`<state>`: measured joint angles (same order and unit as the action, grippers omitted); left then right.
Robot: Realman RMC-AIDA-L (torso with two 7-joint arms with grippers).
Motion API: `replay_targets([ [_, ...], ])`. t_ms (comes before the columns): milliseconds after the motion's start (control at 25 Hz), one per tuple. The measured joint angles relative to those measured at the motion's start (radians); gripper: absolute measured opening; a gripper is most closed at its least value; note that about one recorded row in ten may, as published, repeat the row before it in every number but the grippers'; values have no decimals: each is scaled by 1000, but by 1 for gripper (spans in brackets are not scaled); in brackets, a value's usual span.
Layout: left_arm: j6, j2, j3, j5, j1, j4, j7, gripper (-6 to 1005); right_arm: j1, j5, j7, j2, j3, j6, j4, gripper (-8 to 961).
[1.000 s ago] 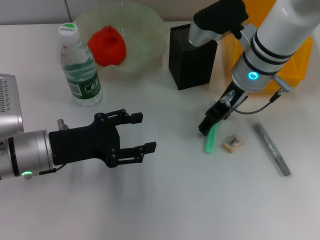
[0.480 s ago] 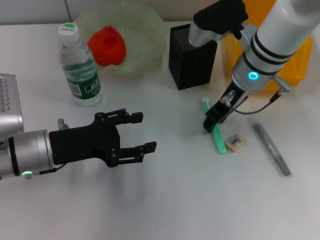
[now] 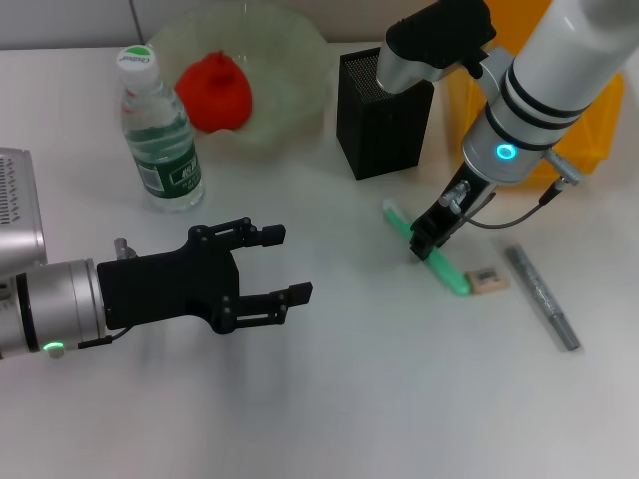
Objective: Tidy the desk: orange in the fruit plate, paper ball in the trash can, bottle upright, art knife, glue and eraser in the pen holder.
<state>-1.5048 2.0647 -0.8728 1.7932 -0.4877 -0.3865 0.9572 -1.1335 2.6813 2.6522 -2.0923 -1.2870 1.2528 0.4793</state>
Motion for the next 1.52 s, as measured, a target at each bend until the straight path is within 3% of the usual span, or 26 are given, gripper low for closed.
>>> replay_targets([
  [80, 0, 0, 0, 0, 0, 0, 0, 783, 1, 0, 0, 0, 0, 0, 1, 366],
  [200, 0, 0, 0, 0, 0, 0, 0, 783, 2, 0, 0, 0, 0, 1, 2, 216],
  [1200, -3, 2, 0, -1, 0, 1, 0, 783, 12, -3, -7, 0, -52, 4, 16, 195],
  [1400, -5, 2, 0, -3, 0, 3, 0, 783, 56, -8, -10, 1, -54, 8, 106, 176],
  [1520, -5, 2, 0, -4, 0, 4, 0, 783, 119, -56, -44, 6, -54, 32, 226, 167],
])
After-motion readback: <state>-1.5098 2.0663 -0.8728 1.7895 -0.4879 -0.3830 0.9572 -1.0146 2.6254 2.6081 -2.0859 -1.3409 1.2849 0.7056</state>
